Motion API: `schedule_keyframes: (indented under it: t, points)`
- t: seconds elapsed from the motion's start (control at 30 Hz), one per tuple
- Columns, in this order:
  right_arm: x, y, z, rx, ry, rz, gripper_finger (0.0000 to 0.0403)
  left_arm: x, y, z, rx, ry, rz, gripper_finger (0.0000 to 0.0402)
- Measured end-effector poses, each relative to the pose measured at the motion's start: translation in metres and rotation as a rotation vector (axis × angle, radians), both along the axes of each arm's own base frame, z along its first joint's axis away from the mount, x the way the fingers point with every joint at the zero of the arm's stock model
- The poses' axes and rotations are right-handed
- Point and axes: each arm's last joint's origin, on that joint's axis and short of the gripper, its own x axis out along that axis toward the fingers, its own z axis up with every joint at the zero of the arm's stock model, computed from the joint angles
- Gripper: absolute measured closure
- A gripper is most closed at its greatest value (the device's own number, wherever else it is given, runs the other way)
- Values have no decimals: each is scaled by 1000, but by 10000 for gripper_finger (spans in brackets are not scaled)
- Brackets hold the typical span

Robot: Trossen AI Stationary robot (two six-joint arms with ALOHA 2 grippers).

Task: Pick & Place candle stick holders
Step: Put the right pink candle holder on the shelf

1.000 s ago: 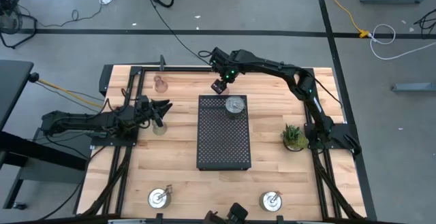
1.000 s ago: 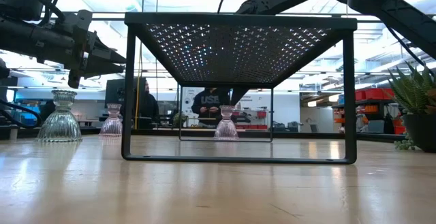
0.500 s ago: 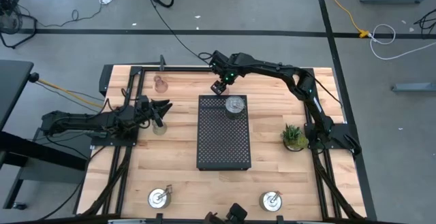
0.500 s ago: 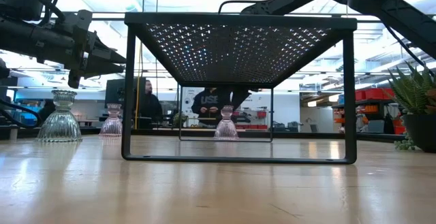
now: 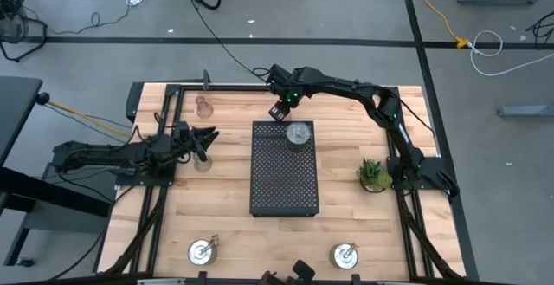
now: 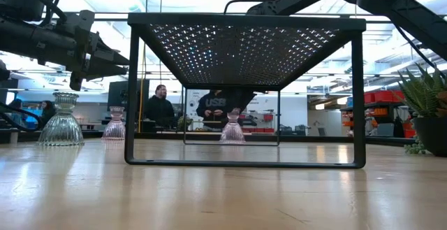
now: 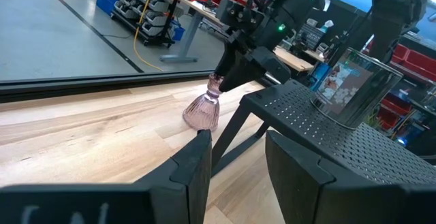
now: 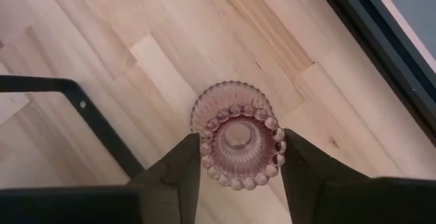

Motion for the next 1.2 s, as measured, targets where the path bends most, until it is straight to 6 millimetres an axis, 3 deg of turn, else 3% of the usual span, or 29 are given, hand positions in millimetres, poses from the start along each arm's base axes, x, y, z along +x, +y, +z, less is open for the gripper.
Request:
schedule_keyframes:
  t: [0.23,0.67,0.97,1.2]
  points:
    - [-6,4,12,17,3,4,257,0,0,5,1,-49,0,259]
    - [-35,18,91,-66,-150,4,257,1,-2,10,-63,-130,-63,259]
    - [-61,38,150,-130,-309,21,257,3,-2,42,78,-105,-88,259]
    - [-66,70,187,-107,-500,109,257,14,-2,62,78,-1,-110,258]
